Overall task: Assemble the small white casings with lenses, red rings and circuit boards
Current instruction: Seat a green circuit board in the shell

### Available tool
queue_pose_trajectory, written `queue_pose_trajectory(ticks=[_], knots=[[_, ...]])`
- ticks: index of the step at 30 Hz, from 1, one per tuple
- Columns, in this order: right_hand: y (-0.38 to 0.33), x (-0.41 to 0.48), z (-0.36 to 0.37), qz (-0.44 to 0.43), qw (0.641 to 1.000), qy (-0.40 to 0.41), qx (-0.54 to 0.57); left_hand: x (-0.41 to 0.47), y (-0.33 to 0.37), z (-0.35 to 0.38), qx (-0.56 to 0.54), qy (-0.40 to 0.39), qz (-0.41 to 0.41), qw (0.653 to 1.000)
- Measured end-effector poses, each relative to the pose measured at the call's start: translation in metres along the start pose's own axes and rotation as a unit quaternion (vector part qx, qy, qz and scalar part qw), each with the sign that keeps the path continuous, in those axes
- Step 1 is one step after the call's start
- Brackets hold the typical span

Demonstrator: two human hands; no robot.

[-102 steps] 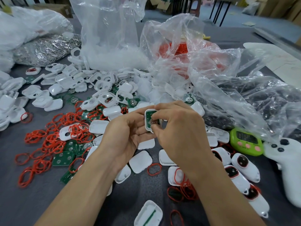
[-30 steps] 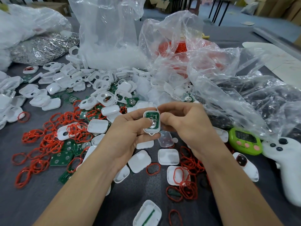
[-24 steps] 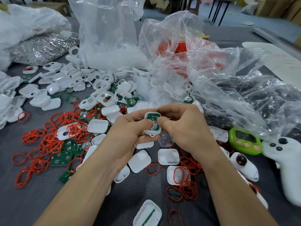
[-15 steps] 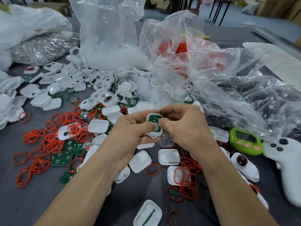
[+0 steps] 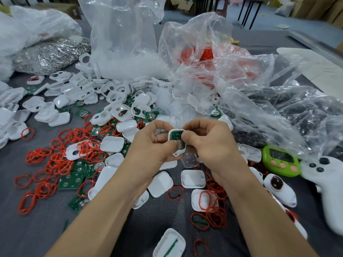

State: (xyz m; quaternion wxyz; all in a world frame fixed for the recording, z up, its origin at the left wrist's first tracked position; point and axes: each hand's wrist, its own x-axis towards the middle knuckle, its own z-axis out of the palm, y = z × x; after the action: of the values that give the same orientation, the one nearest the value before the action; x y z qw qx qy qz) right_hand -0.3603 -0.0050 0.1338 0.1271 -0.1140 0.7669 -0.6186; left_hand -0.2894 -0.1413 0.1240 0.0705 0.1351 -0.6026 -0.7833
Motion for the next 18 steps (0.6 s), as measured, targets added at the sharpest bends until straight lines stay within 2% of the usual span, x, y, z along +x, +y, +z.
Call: queue_pose_trajectory(ticks=[13, 18], knots=[[-0.0027, -0.0010, -0.0011, -0.011, 1.000, 0.007, -0.007, 0.0026, -0.0011, 0.0008, -0.012, 0.013, -0.002, 1.000], [-0.0089, 0.0015, -0.0061, 0.057, 0.993, -0.022, 0.106, 0.0035, 0.0000, 0.0011, -0.036, 0.027, -0.009, 0.999]])
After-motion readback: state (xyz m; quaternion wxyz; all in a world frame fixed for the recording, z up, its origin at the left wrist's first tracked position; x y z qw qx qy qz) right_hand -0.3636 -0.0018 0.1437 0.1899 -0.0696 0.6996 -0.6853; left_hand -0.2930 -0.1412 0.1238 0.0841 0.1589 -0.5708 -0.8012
